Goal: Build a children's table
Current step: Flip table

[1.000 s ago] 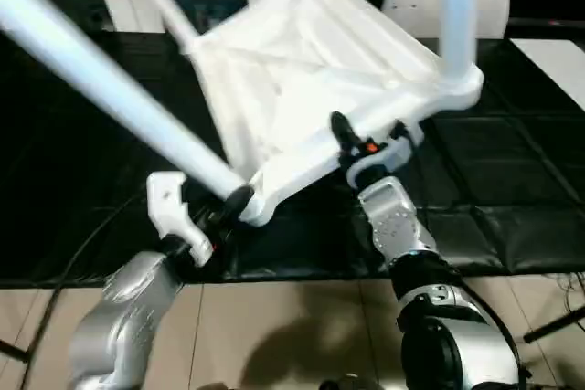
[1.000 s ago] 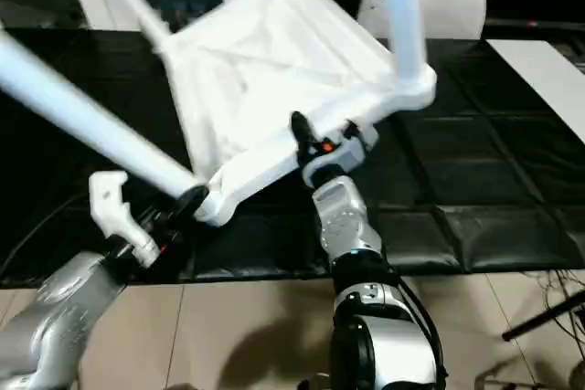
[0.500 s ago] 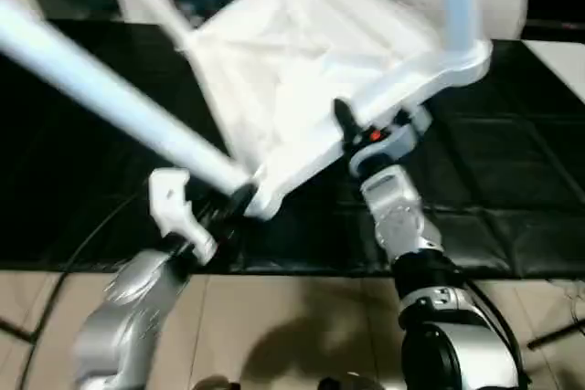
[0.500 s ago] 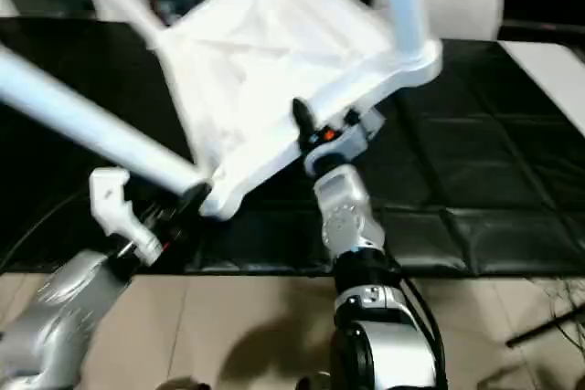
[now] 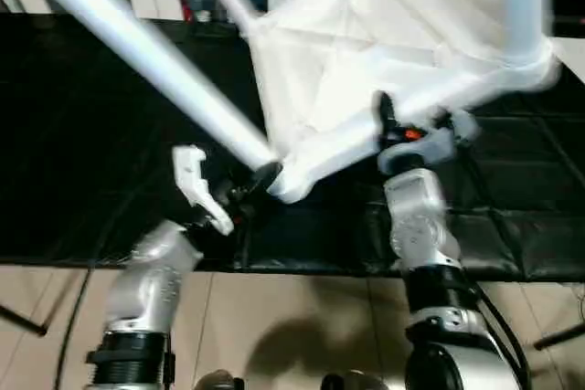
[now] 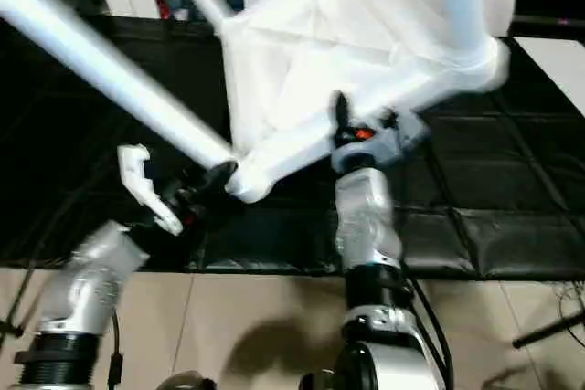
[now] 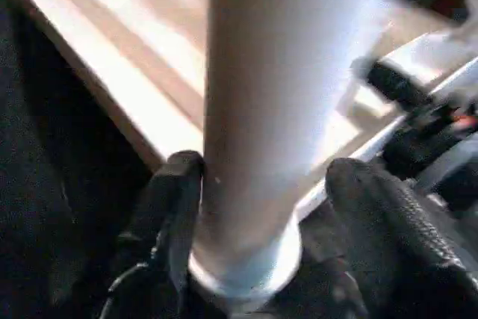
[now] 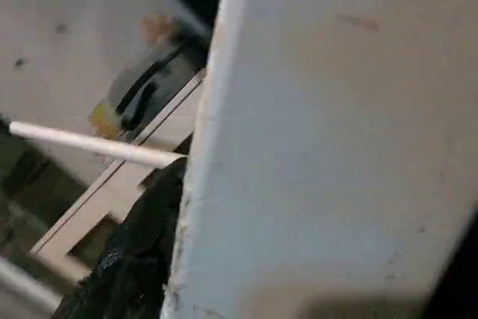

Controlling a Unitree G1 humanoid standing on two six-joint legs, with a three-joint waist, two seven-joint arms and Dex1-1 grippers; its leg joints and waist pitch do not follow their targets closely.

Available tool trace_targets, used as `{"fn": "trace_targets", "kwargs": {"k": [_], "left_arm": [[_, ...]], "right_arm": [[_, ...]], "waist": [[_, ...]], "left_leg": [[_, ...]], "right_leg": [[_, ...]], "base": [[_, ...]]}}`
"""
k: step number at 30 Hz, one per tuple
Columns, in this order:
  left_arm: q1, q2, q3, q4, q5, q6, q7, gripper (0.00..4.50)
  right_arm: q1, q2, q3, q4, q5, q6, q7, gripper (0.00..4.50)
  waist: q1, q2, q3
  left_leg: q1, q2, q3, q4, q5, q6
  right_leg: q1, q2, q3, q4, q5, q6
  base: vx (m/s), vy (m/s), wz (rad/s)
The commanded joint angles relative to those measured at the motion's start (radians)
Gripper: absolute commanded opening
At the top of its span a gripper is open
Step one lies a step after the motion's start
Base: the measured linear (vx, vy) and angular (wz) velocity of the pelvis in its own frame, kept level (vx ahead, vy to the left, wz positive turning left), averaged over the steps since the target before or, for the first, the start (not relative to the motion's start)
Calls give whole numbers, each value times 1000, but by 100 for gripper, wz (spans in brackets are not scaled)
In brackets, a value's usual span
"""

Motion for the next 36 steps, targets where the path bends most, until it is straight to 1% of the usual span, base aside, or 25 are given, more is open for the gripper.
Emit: {"fn": "trace_targets", "kwargs": {"k": [1, 5, 6, 9, 11, 12, 14, 15, 16, 17, 19, 20, 21, 22, 23, 24, 25, 27, 28, 29, 30, 32, 34, 35, 36], "left_arm": [[-37, 31, 1, 56, -4, -23, -84, 326], [-87, 66, -1, 151, 4, -59, -179, 363], [-87, 66, -1, 151, 4, -59, -179, 368], [-99, 83, -1, 178, 5, -76, -217, 395], [-56, 100, -9, 133, 6, -80, -227, 413], [-8, 107, -17, 71, 10, -84, -220, 418], [24, 109, -24, 21, 15, -86, -211, 447], [24, 109, -24, 21, 15, -86, -211, 447], [74, 117, -45, -80, 39, -92, -187, 450], [82, 119, -48, -100, 47, -95, -180, 450], [113, 132, -61, -211, 91, -98, -139, 450], [115, 134, -62, -223, 94, -96, -135, 450], [117, 136, -63, -236, 97, -94, -131, 450], [115, 162, -74, -315, 145, -77, -85, 450], [110, 175, -78, -340, 170, -73, -67, 450], [96, 188, -79, -360, 201, -71, -44, 450], [88, 196, -79, -373, 219, -68, -28, 450], [51, 219, -77, -393, 267, -58, 5, 450], [29, 234, -79, -403, 293, -61, 13, 450], [-31, 277, -91, -424, 357, -62, 15, 450], [-50, 292, -95, -432, 374, -62, 14, 450], [-135, 347, -110, -445, 433, -67, 12, 450], [-196, 376, -114, -454, 453, -67, 13, 450], [-215, 385, -116, -458, 460, -65, 16, 450], [-244, 401, -121, -461, 479, -68, 15, 450]], "right_arm": [[-18, -29, -49, -105, -28, -110, -32, 211], [-16, -33, -41, -119, -24, -110, -44, 209], [-16, -33, -41, -119, -24, -110, -44, 209], [-15, -36, -35, -131, -34, -120, -49, 209], [-17, -48, -24, -145, -73, -137, -64, 209], [-19, -67, -9, -158, -119, -141, -83, 209], [-19, -85, 7, -167, -155, -137, -89, 209], [-19, -85, 7, -167, -155, -137, -89, 209], [-21, -120, 39, -180, -221, -110, -113, 209], [-22, -128, 45, -183, -234, -103, -119, 209], [-28, -167, 75, -192, -293, -67, -143, 209], [-29, -170, 78, -194, -298, -63, -145, 209], [-30, -174, 80, -195, -303, -59, -146, 209], [-34, -192, 97, -204, -342, -38, -153, 208], [-36, -198, 103, -207, -355, -29, -158, 207], [-39, -205, 110, -209, -371, -19, -163, 206], [-39, -210, 116, -211, -380, -12, -169, 206], [-45, -222, 136, -209, -400, -6, -166, 206], [-46, -231, 148, -209, -411, 1, -167, 206], [-55, -247, 171, -209, -430, 26, -164, 206], [-58, -253, 177, -210, -436, 37, -162, 206], [-71, -288, 219, -210, -500, 105, -165, 206], [-82, -299, 234, -214, -516, 139, -165, 204], [-86, -301, 238, -215, -518, 149, -163, 204], [-91, -306, 246, -213, -525, 156, -159, 201]], "waist": [[-7, 17, -94], [-3, 19, -91], [-8, 16, -93], [-20, 20, -92], [-27, 16, -93], [-31, 15, -92], [-34, 11, -87], [-33, 15, -87], [-33, 14, -86], [-32, 17, -86], [-38, 4, -78], [-36, 8, -78], [-36, 4, -77], [-37, -8, -76], [-37, -5, -76], [-39, -10, -75], [-38, -5, -75], [-39, -6, -75], [-36, -16, -76], [-36, -12, -77], [-34, -14, -79], [-37, -13, -80], [-37, -20, -78], [-36, -19, -81], [-38, -26, -80]], "left_leg": [[23, 49, -11, -62, 143, 138], [18, 49, -13, -66, 118, 116], [15, 50, -13, -67, 111, 109], [8, 46, -13, -66, 88, 107], [3, 48, -15, -66, 77, 104], [-2, 48, -15, -65, 72, 104], [-2, 46, -10, -65, 56, 107], [1, 47, -9, -64, 52, 104], [3, 49, -9, -65, 48, 98], [3, 51, -10, -66, 51, 98], [4, 48, -5, -68, 18, 90], [4, 49, -7, -68, 5, 81], [5, 47, -5, -69, -8, 76], [1, 45, -6, -70, -16, 65], [0, 47, -7, -70, -20, 60], [1, 45, -6, -70, -21, 55], [3, 44, -7, -69, -15, 49], [2, 42, -7, -69, -13, 46], [4, 41, -7, -69, -8, 45], [3, 40, -7, -69, -4, 44], [5, 39, -8, -68, 4, 43], [7, 40, -10, -67, 26, 38], [1, 37, -8, -66, 10, 28], [1, 38, -9, -65, 11, 25], [-2, 38, -8, -64, 10, 21]], "right_leg": [[71, -69, 67, -40, 134, -246], [78, -74, 69, -41, 103, -235], [82, -76, 69, -39, 106, -236], [88, -78, 70, -43, 107, -244], [94, -81, 71, -41, 104, -251], [98, -83, 71, -42, 91, -252], [94, -79, 71, -50, 40, -238], [91, -77, 71, -50, 21, -234], [88, -72, 71, -51, -6, -220], [88, -72, 70, -49, -6, -218], [83, -64, 69, -58, -69, -189], [84, -66, 69, -57, -91, -183], [82, -65, 70, -63, -118, -174], [84, -63, 71, -63, -151, -147], [84, -64, 71, -61, -162, -139], [82, -60, 70, -65, -176, -120], [80, -60, 71, -63, -172, -112], [78, -57, 70, -63, -169, -105], [78, -58, 71, -60, -167, -101], [78, -58, 71, -60, -161, -102], [78, -57, 71, -57, -148, -100], [76, -54, 69, -50, -98, -114], [81, -58, 72, -52, -108, -117], [82, -62, 72, -50, -106, -121], [83, -62, 73, -51, -110, -121]], "base": [[0, 0, 0], [0, 0, 0], [0, 0, 0], [0, 0, 0], [0, 0, 0], [0, 0, 0], [0, 0, 0], [0, 0, 0], [0, 0, 0], [0, 0, 0], [0, 0, 0], [0, 0, 0], [0, 0, 0], [0, 0, 0], [0, 0, 0], [0, 0, 0], [0, 0, 0], [0, 0, 0], [0, 0, 0], [0, 0, 0], [0, 0, 0], [0, 0, 0], [0, 0, 0], [0, 0, 0], [0, 0, 0]]}}
